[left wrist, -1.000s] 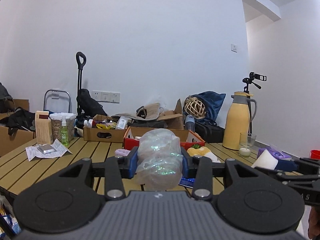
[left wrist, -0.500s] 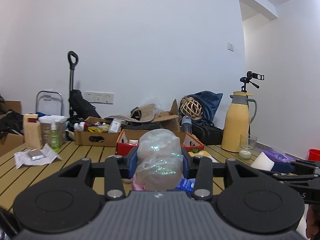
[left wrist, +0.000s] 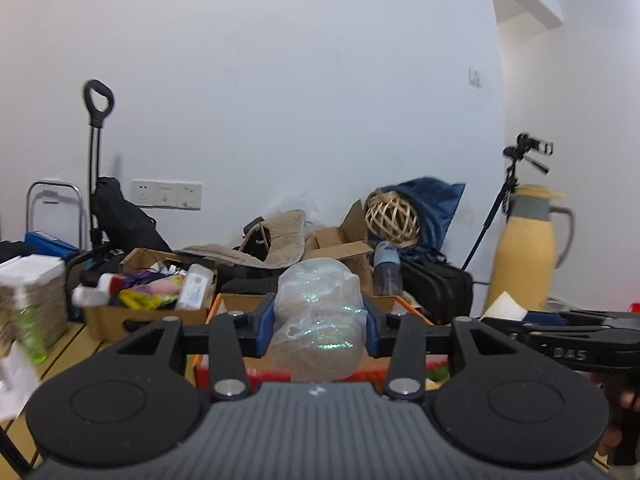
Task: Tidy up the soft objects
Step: 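Carry the bag and foam cylinder into the box and open both tools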
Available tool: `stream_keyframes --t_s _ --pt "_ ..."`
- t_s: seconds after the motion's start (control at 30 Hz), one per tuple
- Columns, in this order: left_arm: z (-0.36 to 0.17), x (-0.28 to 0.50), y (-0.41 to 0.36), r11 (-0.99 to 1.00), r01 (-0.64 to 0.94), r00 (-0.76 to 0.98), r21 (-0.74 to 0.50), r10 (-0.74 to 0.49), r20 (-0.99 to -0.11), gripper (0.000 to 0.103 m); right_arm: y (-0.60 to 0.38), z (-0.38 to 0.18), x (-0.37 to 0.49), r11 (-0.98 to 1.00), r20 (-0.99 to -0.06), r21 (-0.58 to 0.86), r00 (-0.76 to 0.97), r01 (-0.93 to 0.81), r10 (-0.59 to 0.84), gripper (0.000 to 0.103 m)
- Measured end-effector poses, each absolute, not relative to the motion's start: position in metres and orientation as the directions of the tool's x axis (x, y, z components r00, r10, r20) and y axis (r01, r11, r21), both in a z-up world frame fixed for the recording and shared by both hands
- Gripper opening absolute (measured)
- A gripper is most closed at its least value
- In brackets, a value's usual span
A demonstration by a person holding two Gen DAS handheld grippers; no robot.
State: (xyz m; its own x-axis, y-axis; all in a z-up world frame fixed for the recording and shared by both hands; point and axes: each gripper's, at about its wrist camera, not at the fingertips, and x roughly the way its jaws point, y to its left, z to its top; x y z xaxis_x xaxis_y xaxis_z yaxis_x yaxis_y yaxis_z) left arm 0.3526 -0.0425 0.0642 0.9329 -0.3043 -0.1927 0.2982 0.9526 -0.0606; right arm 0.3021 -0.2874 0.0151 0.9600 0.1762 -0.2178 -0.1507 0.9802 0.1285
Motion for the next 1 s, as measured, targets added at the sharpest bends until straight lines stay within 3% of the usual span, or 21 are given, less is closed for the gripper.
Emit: stream_keyframes --t_s 0.13,0.27,0.4,0.5,0.63,0.8,1.0 --pt "0.069 0.438 -0.056 0.934 0.345 0.896 -0.088 -0.356 -0.266 0.047 -0.297 0.016 0.396 0.983 -0.319 0.131 0.933 -0.129 0.165 0.054" --pt "0.06 0.542 -0.073 0.908 0.389 0.782 -0.152 -0.413 -0.467 0.046 -0.302 0.016 0.491 0.985 -0.462 0.125 0.872 -0.116 0.162 0.054" --pt "0.034 0.631 -0.094 0.921 0.373 0.702 -0.117 -0.362 -0.614 0.047 -0.296 0.006 0.586 0.992 -0.614 0.071 0.779 -0.106 0.127 0.054" --pt "0.009 0.677 -0.097 0.938 0.316 0.656 -0.145 -0.326 -0.681 0.058 -0.284 -0.007 0.636 0.995 -0.688 -0.046 0.725 -0.089 0.033 0.056" --pt "-0.004 0.696 -0.097 0.947 0.296 0.647 -0.124 -0.294 -0.704 0.075 -0.28 -0.022 0.676 0.993 -0.762 -0.093 0.647 -0.077 -0.021 0.066" --pt "0.014 0.685 -0.091 0.949 0.287 0.674 -0.129 -0.296 -0.677 0.079 -0.289 -0.01 0.672 0.992 -0.729 -0.107 0.684 -0.062 -0.035 0.074" --pt "0.068 0.643 -0.077 0.956 0.276 0.734 -0.096 -0.274 -0.621 0.083 -0.295 0.036 0.633 0.991 -0.686 -0.116 0.727 -0.064 -0.033 0.075"
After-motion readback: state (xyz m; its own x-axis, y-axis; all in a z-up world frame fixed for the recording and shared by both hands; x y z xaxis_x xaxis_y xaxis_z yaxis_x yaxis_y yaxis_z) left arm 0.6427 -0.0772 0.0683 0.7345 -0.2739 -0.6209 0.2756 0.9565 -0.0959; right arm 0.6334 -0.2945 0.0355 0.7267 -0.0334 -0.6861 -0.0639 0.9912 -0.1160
